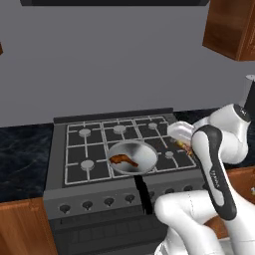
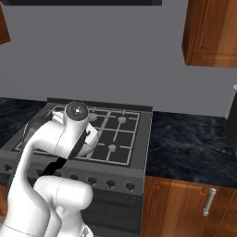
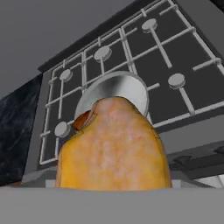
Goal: Take the chicken drumsticks from the pan and place one on each plate on the dining counter.
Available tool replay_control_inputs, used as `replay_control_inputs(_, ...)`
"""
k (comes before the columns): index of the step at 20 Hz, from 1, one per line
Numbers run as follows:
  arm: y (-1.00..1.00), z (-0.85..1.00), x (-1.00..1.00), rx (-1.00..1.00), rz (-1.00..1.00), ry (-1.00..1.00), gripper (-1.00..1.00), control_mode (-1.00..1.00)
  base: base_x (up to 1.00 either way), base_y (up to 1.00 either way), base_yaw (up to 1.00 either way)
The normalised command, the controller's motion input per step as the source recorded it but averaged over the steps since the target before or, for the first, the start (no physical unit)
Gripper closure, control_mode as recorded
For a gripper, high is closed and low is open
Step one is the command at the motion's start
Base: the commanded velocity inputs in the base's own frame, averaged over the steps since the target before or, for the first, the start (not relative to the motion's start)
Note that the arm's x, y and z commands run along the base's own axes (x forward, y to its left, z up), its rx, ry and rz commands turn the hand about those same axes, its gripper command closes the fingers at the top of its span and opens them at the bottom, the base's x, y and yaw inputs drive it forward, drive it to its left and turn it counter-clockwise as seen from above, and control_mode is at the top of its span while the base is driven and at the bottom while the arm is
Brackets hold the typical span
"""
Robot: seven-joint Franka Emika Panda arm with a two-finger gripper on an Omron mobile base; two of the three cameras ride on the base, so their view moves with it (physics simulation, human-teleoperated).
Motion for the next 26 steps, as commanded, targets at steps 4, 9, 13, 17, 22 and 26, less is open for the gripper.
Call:
replay_control_inputs(4, -0.03, 0.1, -0.18, -0.11, -0.06, 0.38, 1.0, -1.0, 0.0, 0.0, 0.0)
replay_control_inputs(9, 0.06, 0.0, 0.0, -0.14, 0.0, 0.19, 1.0, 1.0, -0.06, 0.0, 0.06)
replay_control_inputs(13, 0.0, 0.0, 0.0, 0.0, 0.0, 0.0, 1.0, 1.0, -0.4, -0.13, 0.35)
replay_control_inputs(17, 0.0, 0.0, 0.0, 0.0, 0.0, 0.0, 1.0, 1.0, -0.66, -0.27, 0.48)
replay_control_inputs(22, 0.0, 0.0, 0.0, 0.0, 0.0, 0.0, 1.0, 1.0, -0.35, -0.07, 0.7)
replay_control_inputs(26, 0.0, 0.0, 0.0, 0.0, 0.0, 0.0, 1.0, 1.0, 0.0, 0.0, 0.94)
